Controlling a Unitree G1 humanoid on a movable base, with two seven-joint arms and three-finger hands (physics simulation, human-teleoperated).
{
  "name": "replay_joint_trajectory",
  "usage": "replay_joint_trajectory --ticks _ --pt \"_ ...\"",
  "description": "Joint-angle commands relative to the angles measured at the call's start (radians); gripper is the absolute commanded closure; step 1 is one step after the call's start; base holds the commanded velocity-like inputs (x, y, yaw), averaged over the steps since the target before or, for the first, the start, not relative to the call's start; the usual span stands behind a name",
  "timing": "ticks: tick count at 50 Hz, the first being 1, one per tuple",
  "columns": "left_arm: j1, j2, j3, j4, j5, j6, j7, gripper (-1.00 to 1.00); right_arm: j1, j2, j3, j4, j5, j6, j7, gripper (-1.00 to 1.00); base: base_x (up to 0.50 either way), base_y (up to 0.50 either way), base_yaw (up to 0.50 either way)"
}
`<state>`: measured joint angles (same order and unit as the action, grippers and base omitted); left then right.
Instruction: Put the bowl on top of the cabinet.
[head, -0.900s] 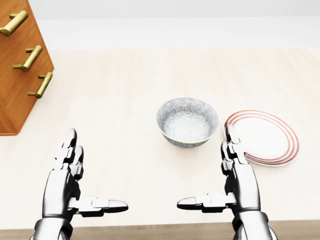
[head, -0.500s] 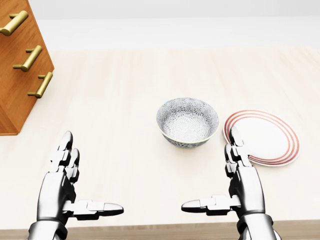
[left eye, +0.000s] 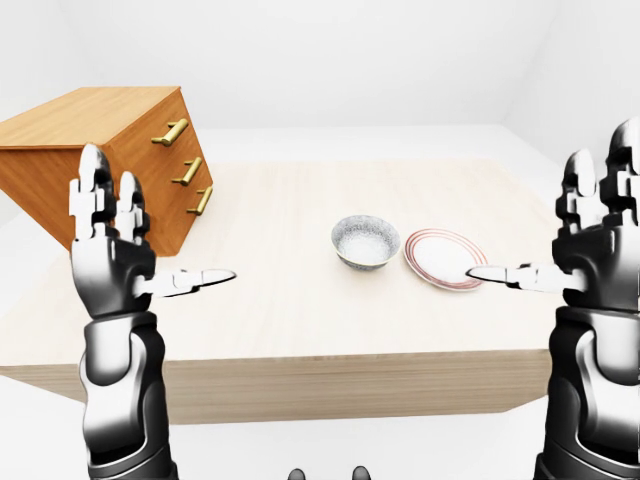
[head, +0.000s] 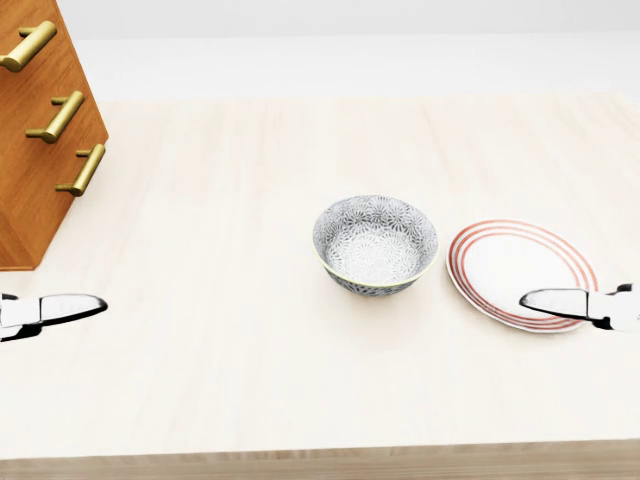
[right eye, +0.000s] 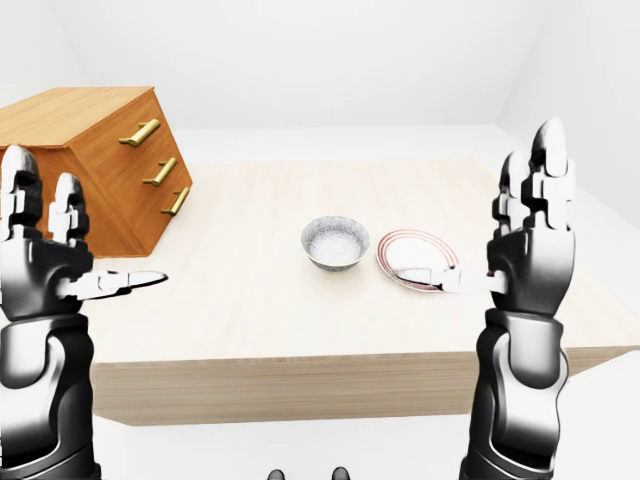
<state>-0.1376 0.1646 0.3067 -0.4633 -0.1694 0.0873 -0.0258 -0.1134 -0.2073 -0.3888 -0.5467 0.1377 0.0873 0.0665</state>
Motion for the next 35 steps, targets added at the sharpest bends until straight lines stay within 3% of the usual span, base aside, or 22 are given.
replay_joint_trajectory --ticks 1,9,18,35 --pt "-0.002 0.093 0.204 -0.059 -0.145 0.0 0.025 -1.0 -0.008 -0.056 -0.145 -0.161 0.065 0.0 0.005 -1.0 0.0 0.0 0.0" --pt "0.085 0.087 0.307 -0.062 -0.214 0.0 0.039 -1.0 -0.021 -0.079 -0.178 -0.145 0.069 0.0 0.008 -1.0 0.0 0.0 0.0" --pt "0.096 0.078 0.289 -0.052 -0.202 0.0 0.044 -1.0 -0.02 -0.092 -0.189 -0.152 0.09 0.0 -0.008 -1.0 0.04 0.0 0.0" --pt "0.105 0.072 0.297 -0.058 -0.198 0.0 0.042 -1.0 -0.014 -0.09 -0.186 -0.144 0.083 0.0 -0.001 -1.0 0.49 0.0 0.0"
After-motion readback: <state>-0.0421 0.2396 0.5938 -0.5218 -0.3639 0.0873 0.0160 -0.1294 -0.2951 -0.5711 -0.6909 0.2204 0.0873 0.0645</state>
